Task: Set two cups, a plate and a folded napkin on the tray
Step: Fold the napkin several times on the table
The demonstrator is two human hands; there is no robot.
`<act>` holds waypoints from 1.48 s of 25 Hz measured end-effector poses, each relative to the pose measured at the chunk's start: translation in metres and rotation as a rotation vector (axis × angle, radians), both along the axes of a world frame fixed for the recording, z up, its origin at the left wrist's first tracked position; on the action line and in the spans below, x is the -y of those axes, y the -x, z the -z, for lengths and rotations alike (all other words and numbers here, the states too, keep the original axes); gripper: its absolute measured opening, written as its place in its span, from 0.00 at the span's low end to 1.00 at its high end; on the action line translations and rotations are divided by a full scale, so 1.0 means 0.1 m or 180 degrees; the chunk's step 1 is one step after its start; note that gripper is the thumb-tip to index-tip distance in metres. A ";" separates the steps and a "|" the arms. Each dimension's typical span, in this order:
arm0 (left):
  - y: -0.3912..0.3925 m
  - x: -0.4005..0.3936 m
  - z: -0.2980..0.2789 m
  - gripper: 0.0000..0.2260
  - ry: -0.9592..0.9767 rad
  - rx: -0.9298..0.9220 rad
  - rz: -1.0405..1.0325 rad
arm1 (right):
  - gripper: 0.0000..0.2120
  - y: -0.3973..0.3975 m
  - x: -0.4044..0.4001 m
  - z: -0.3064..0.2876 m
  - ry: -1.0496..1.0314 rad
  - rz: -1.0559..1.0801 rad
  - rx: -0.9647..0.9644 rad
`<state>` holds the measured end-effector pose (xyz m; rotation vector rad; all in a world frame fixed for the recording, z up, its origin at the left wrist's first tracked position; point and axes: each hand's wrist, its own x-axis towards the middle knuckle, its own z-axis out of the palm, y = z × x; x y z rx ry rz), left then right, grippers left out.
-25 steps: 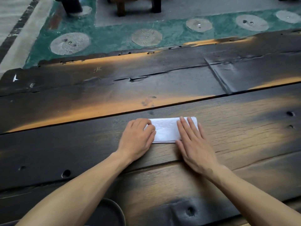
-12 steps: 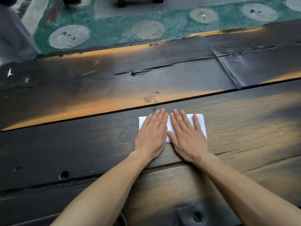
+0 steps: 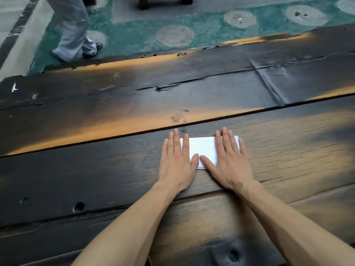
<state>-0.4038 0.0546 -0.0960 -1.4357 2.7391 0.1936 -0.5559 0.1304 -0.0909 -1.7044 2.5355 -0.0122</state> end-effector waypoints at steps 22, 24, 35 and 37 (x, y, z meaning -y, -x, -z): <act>0.03 0.00 -0.05 0.31 -0.0049 0.0038 0.0714 | 0.38 0.05 -0.04 0.02 -0.0069 -0.0539 0.0082; 0.05 -0.01 -0.03 0.33 -0.0077 0.0148 0.0511 | 0.43 0.03 -0.03 0.04 -0.0003 -0.0263 0.0185; -0.42 0.20 -0.23 0.31 -0.0579 -0.0065 0.0070 | 0.31 0.31 -0.14 -0.18 -0.0139 -0.0057 0.0643; -0.45 0.30 -0.33 0.30 -0.0392 -0.0081 0.0110 | 0.30 0.51 -0.11 -0.31 -0.0173 -0.0317 0.0578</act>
